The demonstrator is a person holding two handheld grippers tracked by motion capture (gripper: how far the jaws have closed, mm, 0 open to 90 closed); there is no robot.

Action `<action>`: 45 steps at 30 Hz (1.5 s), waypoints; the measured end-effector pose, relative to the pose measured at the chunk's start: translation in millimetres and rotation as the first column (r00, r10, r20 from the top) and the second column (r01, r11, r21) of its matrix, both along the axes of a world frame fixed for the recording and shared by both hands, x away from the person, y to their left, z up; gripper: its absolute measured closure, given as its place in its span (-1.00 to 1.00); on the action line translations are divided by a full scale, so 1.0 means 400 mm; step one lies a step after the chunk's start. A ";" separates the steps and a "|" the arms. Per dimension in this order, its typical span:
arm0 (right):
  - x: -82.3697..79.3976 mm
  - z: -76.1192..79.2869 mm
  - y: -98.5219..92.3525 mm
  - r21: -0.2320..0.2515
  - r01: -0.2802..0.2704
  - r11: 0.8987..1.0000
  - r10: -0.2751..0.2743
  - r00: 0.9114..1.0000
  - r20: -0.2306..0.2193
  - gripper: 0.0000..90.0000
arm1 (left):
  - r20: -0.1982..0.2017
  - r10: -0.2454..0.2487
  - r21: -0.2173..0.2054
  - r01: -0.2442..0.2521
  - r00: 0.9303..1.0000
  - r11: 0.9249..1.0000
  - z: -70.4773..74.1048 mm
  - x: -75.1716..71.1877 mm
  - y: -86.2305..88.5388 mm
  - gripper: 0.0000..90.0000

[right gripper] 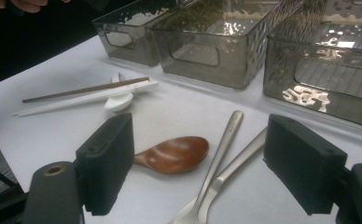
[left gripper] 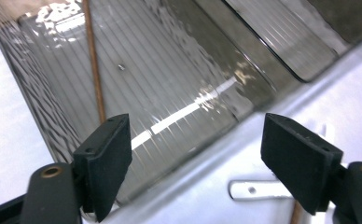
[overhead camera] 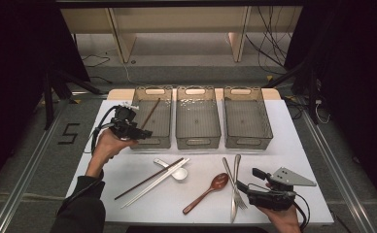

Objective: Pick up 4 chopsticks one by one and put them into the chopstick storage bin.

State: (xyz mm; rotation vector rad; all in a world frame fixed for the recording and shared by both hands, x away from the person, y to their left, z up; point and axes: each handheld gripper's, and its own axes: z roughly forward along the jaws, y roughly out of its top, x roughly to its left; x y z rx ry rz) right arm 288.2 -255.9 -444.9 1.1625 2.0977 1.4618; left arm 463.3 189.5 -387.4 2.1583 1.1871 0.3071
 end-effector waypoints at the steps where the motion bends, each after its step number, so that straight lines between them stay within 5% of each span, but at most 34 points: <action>1: 0.000 0.000 0.000 0.002 0.000 1.000 0.000 1.000 -0.002 -0.44 | 0.004 -0.006 -0.007 0.006 1.000 1.000 -0.001 -0.011 -0.001 -0.48; 8: -0.001 0.002 0.001 0.000 0.000 1.000 0.000 1.000 0.001 -0.44 | 0.011 -0.045 0.038 0.045 0.999 0.998 -0.011 -0.059 -0.014 -0.50; 17: -0.006 0.004 0.003 -0.002 -0.007 1.000 0.007 1.000 0.008 -0.44 | -0.062 -0.082 0.094 0.087 0.995 0.992 -0.047 -0.106 -0.017 -0.52; 25: -0.005 0.005 0.005 -0.006 -0.013 1.000 0.013 1.000 0.010 -0.44 | -0.145 -0.115 0.136 0.135 0.983 0.981 -0.088 -0.125 -0.028 -0.52; 32: -0.005 0.004 0.006 -0.010 -0.014 1.000 0.015 1.000 0.010 -0.44 | -0.201 -0.136 0.198 0.176 0.970 0.964 -0.113 -0.143 -0.043 -0.48; 45: -0.005 0.004 0.007 -0.012 -0.017 1.000 0.017 1.000 0.012 -0.44 | -0.271 -0.199 0.229 0.264 0.942 0.937 -0.149 -0.166 -0.057 0.05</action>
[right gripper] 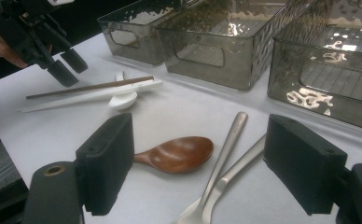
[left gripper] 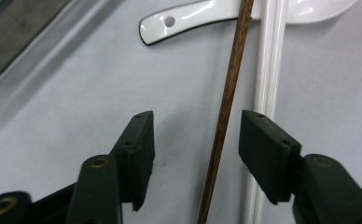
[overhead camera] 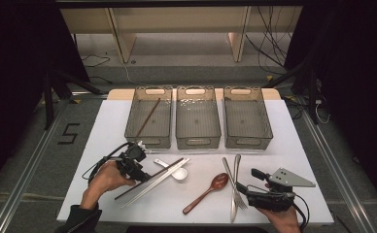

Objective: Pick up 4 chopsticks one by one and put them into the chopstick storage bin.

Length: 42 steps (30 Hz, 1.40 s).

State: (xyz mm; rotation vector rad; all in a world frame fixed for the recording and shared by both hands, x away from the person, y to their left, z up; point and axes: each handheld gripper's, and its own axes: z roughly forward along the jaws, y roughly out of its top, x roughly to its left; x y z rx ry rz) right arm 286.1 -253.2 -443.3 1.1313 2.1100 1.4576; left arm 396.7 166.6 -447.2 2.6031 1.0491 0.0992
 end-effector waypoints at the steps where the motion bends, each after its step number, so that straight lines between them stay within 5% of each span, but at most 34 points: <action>1: 0.000 0.000 0.000 0.001 0.001 1.000 -0.001 1.000 -0.002 -0.44 | -0.003 -0.007 0.008 0.007 1.000 1.000 -0.001 0.000 0.001 0.10; 26: 0.001 -0.001 -0.002 0.002 -0.001 1.000 0.001 1.000 -0.004 -0.44 | -0.043 -0.115 0.034 0.116 0.992 0.993 -0.038 -0.012 -0.010 0.86; 42: 0.001 0.000 -0.002 0.002 -0.001 1.000 0.001 1.000 -0.003 -0.44 | 0.010 -0.132 0.007 0.132 0.991 0.991 0.001 -0.015 0.004 0.89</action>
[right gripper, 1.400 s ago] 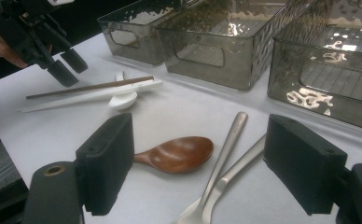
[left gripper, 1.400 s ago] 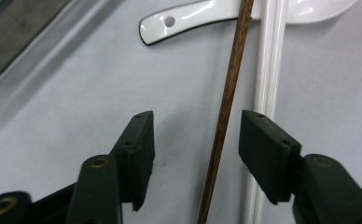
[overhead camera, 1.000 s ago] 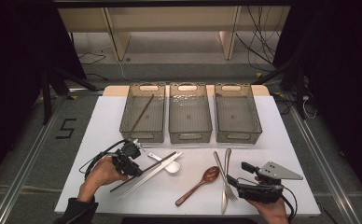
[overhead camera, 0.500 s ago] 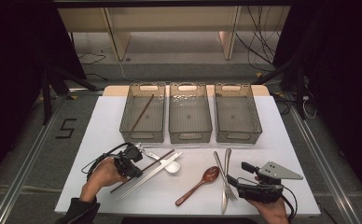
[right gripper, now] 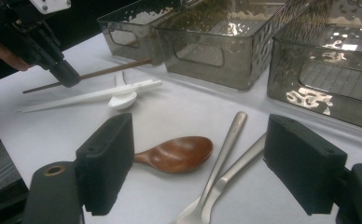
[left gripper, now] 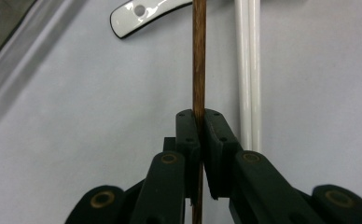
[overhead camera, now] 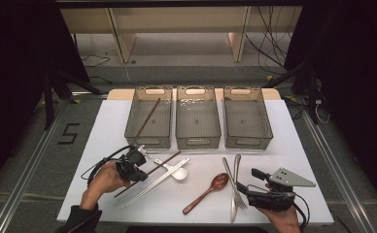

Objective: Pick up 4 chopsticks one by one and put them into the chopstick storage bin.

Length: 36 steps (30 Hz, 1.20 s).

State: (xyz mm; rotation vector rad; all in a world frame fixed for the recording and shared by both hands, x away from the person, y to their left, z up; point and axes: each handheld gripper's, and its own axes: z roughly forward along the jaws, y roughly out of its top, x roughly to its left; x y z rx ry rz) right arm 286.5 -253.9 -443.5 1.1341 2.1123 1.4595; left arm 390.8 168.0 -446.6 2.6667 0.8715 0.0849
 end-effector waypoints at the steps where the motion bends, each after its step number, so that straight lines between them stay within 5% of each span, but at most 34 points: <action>1: 0.000 0.000 0.000 0.000 0.000 1.000 0.000 1.000 -0.001 -0.44 | 0.003 -0.001 -0.002 0.001 1.000 1.000 0.002 0.000 0.000 0.89; 17: -0.001 0.001 0.000 0.002 0.002 1.000 -0.002 1.000 0.000 -0.44 | 0.076 0.049 -0.107 -0.040 0.996 0.993 0.044 0.000 0.013 0.89; 25: -0.001 0.001 -0.001 0.003 0.003 1.000 -0.003 1.000 0.000 -0.44 | 0.129 0.110 -0.158 -0.089 0.986 0.983 0.061 0.006 0.024 0.89; 36: -0.001 0.000 -0.002 0.005 0.009 1.000 -0.009 1.000 -0.004 -0.44 | 0.172 0.196 -0.237 -0.153 0.965 0.959 0.082 0.022 0.038 0.89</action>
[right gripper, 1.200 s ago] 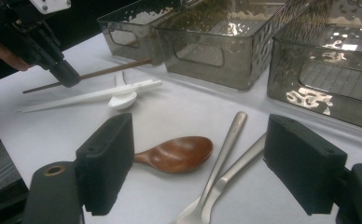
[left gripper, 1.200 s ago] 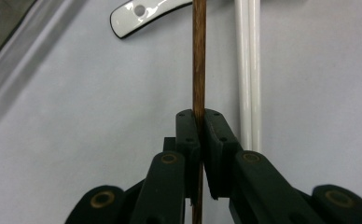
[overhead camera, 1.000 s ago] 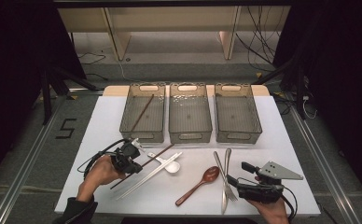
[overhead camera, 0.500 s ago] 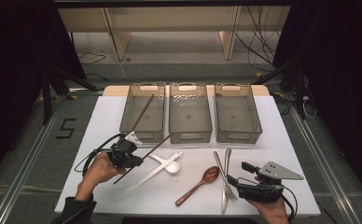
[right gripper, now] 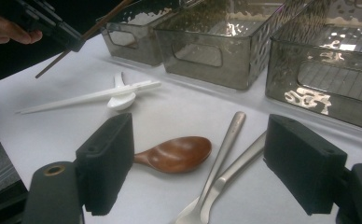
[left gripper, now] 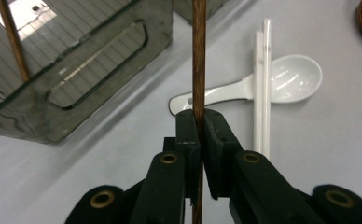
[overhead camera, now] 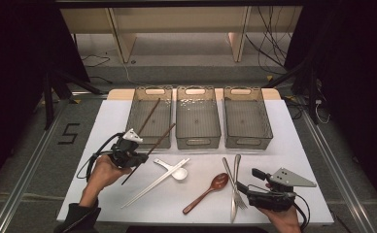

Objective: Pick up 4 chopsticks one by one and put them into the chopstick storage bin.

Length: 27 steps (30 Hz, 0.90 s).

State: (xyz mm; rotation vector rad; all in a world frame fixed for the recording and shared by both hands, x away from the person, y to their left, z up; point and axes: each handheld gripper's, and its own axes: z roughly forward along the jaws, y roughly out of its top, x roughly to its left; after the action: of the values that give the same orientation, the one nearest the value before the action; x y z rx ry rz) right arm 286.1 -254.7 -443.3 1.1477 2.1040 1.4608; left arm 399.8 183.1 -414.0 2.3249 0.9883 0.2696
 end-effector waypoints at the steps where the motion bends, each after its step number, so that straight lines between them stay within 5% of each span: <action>1: 0.000 0.000 0.000 0.001 0.000 1.000 0.000 1.000 0.000 -0.44 | 0.005 0.010 -0.007 -0.010 1.000 1.000 0.000 0.001 -0.002 0.89; 9: 0.003 -0.002 -0.004 0.005 0.005 1.000 -0.005 1.000 -0.001 -0.44 | 0.035 0.014 -0.047 -0.012 0.999 0.999 0.020 0.024 -0.014 0.89; 27: 0.003 -0.003 -0.004 0.006 0.006 1.000 -0.006 1.000 -0.004 -0.44 | 0.129 0.043 -0.047 -0.037 0.991 0.998 0.104 0.107 -0.023 0.89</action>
State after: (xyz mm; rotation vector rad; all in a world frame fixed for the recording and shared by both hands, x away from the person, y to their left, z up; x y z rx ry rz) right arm 287.5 -256.2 -444.4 1.1590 2.0981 1.4648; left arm 442.5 174.0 -372.4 2.2188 0.9679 0.4056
